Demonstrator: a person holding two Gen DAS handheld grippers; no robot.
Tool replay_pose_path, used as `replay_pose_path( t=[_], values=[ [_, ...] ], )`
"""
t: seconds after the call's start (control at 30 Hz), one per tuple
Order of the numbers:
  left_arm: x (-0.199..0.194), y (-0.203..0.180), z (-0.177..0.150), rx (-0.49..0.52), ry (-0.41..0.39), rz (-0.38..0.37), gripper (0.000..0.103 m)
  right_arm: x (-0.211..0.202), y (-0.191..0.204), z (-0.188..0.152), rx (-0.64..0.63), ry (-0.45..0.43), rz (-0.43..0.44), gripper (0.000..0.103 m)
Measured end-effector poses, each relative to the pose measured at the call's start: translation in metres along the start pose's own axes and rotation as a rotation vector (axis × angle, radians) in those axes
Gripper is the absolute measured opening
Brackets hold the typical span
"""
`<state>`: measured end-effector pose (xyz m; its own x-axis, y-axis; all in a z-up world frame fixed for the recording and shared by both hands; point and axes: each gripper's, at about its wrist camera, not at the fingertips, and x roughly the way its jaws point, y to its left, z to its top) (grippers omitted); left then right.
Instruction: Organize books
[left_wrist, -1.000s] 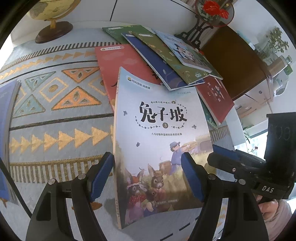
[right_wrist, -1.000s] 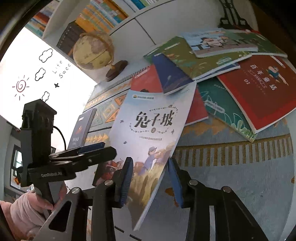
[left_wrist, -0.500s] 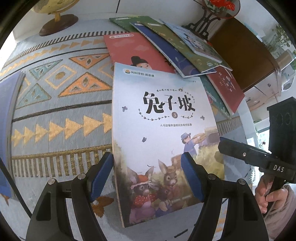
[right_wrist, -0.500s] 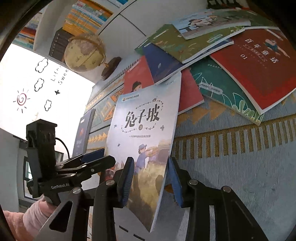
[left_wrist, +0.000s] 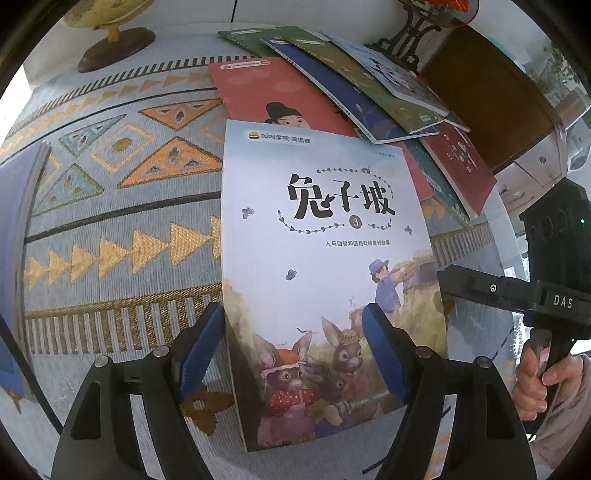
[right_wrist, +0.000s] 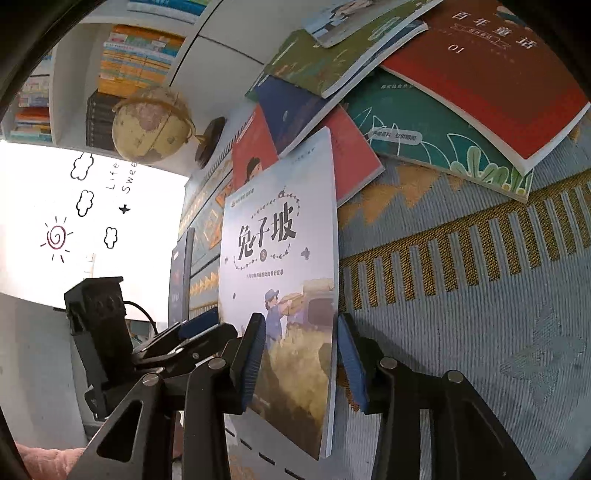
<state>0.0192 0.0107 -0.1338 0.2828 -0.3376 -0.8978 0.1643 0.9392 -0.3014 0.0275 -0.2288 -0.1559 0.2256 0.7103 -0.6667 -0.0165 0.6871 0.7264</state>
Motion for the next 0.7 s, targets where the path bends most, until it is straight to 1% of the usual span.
replay_pose_path(
  t=[0.07,0.1,0.13,0.17,0.23,0.27,0.33,0.4,0.43,0.6,0.67,0.7],
  values=[
    [0.000,0.000,0.000,0.001,-0.002,0.003,0.076,0.000,0.002,-0.002,0.002,-0.006,-0.008,0.041],
    [0.001,-0.002,0.000,0.004,-0.002,0.010,0.076,-0.002,0.002,-0.002,0.008,-0.012,0.006,0.041],
    [0.001,-0.002,0.000,0.009,-0.001,0.014,0.076,-0.005,0.003,-0.003,0.008,-0.022,0.031,0.041],
    [0.001,-0.003,0.000,0.013,-0.001,0.015,0.076,-0.011,0.005,-0.003,0.002,-0.041,0.096,0.041],
    [0.001,-0.003,0.000,0.016,-0.001,0.017,0.076,-0.020,0.011,-0.003,-0.015,-0.047,0.178,0.041],
    [0.001,-0.003,0.000,0.014,-0.001,0.017,0.076,-0.020,0.015,-0.003,-0.030,-0.041,0.181,0.041],
    [0.000,-0.002,0.000,-0.001,-0.006,0.012,0.076,-0.017,0.021,-0.003,-0.069,-0.026,0.125,0.041],
    [-0.001,0.000,0.000,-0.019,-0.014,0.001,0.076,-0.013,0.018,-0.004,-0.064,-0.018,0.083,0.041],
    [-0.001,0.001,0.000,-0.022,-0.016,-0.003,0.076,-0.011,0.013,-0.005,-0.040,-0.015,0.066,0.040],
    [-0.001,-0.001,-0.001,-0.002,-0.014,0.009,0.076,-0.008,-0.004,-0.013,0.023,0.000,0.105,0.040],
    [-0.001,-0.004,-0.002,0.015,-0.015,0.018,0.077,-0.002,-0.005,-0.018,0.049,0.044,0.165,0.039],
    [0.000,-0.006,-0.002,0.022,-0.014,0.025,0.077,0.003,-0.003,-0.020,0.049,0.061,0.170,0.039]
  ],
)
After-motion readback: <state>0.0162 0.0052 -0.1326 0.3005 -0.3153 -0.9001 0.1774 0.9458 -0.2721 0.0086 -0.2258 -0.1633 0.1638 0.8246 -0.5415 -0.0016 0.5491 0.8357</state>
